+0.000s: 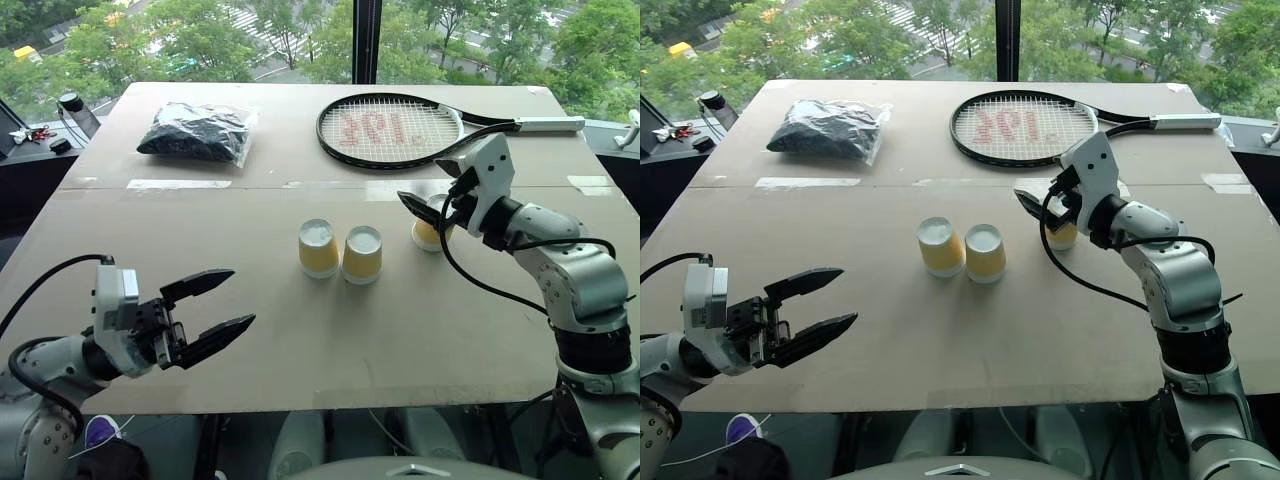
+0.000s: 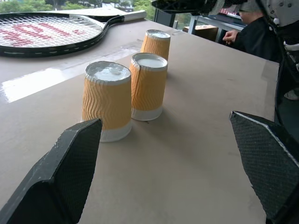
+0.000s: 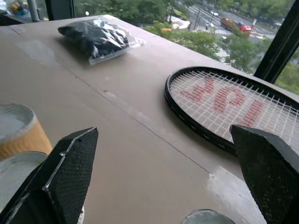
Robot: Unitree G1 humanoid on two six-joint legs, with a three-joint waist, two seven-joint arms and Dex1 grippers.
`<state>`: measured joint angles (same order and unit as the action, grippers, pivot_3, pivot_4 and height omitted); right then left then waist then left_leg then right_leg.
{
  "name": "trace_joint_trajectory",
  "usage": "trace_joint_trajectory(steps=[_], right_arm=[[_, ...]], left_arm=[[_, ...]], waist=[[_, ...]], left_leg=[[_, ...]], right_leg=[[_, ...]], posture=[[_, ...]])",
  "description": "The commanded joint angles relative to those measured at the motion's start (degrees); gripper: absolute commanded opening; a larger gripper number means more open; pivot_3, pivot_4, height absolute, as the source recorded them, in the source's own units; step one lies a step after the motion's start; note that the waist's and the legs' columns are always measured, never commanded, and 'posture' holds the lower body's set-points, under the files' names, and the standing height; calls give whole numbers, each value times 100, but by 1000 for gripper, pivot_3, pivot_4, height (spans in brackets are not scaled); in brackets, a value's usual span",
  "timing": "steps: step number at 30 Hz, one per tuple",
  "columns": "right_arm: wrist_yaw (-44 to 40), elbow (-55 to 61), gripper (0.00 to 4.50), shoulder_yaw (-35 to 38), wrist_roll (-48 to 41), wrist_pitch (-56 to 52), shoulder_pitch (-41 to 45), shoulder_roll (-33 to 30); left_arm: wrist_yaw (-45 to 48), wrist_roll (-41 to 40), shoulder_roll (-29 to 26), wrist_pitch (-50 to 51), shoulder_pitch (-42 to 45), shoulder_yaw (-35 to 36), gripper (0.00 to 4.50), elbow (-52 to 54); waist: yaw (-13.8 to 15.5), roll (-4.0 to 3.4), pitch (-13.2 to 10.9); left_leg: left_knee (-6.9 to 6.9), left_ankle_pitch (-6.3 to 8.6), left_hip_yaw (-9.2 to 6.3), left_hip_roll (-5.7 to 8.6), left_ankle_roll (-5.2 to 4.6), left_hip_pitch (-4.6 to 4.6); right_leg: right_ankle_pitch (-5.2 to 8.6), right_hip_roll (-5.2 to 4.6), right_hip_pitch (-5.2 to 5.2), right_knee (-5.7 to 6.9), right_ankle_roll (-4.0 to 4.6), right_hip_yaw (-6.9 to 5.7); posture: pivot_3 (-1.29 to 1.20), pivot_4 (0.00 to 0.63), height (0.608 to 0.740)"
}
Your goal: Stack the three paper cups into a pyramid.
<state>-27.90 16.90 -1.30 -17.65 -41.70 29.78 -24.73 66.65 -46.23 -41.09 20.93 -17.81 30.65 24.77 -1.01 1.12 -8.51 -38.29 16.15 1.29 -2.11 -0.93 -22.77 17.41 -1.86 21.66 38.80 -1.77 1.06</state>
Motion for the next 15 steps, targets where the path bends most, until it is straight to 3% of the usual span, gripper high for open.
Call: trace_joint_trajectory(steps=[1, 15], right_arm=[[259, -274, 4455, 26, 228, 282, 27, 124], [574, -811, 4455, 203, 354, 513, -266, 437]], left_arm=[[1, -69, -45, -31, 52, 29, 4500, 11], [-95, -115, -31, -10, -49, 86, 4500, 125]], waist=[[-14, -7, -4], [1, -6, -4]], left_leg=[[1, 0, 2, 0, 0, 0], [2, 0, 0, -1, 0, -3]], right_leg=[[0, 1, 1, 1, 0, 3], [0, 2, 2, -2, 0, 1]], posture=[[0, 150, 740], [0, 150, 740]])
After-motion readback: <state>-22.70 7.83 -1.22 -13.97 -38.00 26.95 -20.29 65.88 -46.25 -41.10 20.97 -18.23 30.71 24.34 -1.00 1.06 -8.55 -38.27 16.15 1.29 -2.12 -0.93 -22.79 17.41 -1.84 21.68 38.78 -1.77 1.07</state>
